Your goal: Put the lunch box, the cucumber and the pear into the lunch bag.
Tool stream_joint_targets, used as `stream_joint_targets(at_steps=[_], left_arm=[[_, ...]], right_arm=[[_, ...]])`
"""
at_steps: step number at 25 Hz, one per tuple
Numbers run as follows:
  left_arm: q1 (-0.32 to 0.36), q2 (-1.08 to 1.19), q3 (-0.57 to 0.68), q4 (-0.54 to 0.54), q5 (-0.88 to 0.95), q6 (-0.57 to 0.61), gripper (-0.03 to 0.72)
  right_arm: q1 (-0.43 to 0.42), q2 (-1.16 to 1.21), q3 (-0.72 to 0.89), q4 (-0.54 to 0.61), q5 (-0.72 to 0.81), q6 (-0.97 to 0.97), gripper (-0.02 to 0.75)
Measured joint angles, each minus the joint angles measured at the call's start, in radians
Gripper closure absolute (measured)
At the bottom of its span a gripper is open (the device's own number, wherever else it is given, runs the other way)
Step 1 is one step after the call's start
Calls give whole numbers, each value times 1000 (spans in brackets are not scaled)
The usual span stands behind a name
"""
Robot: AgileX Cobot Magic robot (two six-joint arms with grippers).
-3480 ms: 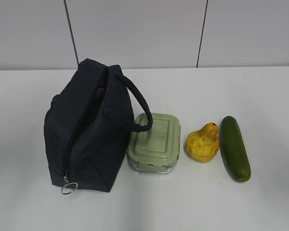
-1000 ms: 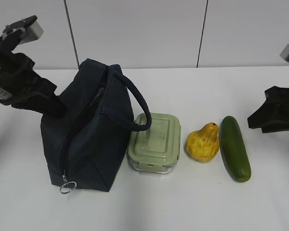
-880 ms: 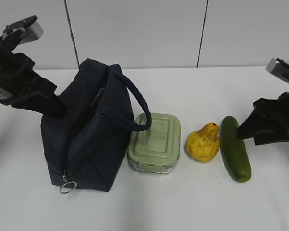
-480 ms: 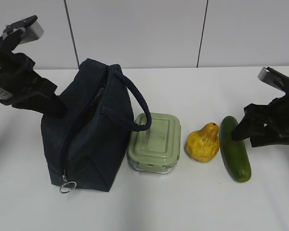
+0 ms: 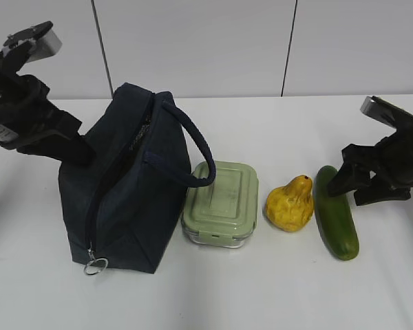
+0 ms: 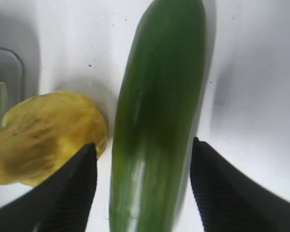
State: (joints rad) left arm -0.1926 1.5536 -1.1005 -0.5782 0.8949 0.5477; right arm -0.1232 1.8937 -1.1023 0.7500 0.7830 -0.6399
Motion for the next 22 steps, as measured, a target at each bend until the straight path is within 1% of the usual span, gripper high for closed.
stream_joint_targets(at_steps=[5, 8, 10, 16, 18, 20, 22], left_arm=[[0, 0, 0, 0, -4, 0, 666], [0, 0, 0, 0, -6, 1, 666], [0, 0, 0, 0, -8, 1, 666], [0, 0, 0, 0, -10, 1, 666], [0, 0, 0, 0, -11, 1, 666], [0, 0, 0, 0, -12, 1, 666], [0, 0, 0, 0, -12, 1, 666]], right_arm=[[43, 34, -37, -36, 9, 22, 261], [77, 54, -59, -133, 9, 102, 260], [87, 68, -71, -173, 9, 133, 260], [88, 107, -83, -196, 13, 158, 260], [88, 109, -85, -196, 15, 162, 284], [88, 111, -89, -198, 19, 164, 333], [88, 111, -89, -202, 21, 164, 363]])
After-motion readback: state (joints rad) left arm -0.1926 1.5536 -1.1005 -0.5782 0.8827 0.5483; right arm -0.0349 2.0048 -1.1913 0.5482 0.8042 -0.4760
